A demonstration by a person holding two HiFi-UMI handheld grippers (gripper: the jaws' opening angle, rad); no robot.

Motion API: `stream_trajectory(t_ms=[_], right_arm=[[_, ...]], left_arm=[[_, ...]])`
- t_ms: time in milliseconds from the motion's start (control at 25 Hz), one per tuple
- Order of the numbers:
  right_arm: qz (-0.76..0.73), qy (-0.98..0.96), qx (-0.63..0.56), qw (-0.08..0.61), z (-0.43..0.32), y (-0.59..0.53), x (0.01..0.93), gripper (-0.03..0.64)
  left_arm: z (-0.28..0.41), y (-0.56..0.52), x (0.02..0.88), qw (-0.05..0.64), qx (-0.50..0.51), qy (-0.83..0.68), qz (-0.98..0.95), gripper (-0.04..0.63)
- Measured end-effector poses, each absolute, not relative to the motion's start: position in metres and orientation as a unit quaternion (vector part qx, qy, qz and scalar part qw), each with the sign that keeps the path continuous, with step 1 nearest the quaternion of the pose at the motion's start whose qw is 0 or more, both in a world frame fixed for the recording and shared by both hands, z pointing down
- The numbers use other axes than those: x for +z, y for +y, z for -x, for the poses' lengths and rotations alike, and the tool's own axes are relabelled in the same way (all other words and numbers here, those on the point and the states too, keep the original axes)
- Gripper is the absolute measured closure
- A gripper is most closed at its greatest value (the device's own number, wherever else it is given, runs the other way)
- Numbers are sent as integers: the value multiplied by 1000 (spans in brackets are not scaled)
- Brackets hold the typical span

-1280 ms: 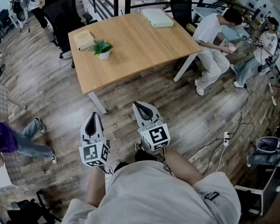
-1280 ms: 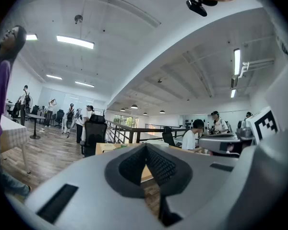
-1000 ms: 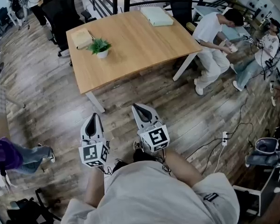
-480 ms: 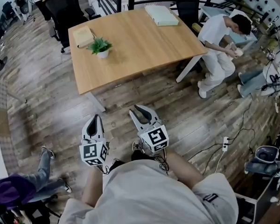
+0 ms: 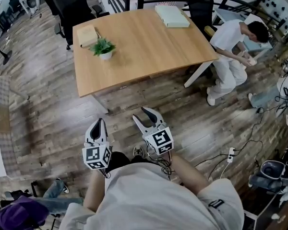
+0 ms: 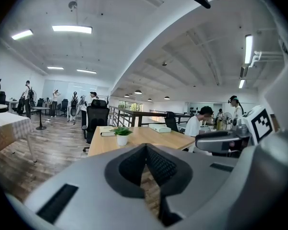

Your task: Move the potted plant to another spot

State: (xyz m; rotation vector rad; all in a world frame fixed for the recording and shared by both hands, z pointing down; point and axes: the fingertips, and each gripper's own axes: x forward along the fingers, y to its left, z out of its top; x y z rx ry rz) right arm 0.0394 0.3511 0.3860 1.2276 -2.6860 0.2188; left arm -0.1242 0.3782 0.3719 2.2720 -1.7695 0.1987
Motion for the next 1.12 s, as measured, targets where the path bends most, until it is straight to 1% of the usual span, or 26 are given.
stream_trajectory(t_ms=[320,600,1120], right_arm=[[-406,-904,81,105,-36,322,400,407],[-408,-902,78,119,-18,277,409,373],[-435,-882,93,155,42,164,421,356]], left_arm=[[135,354,383,137,79,-612,-774,583],[147,301,395,145,76,-600,-783,583],[215,165,397,159,82,-559,-809,583]])
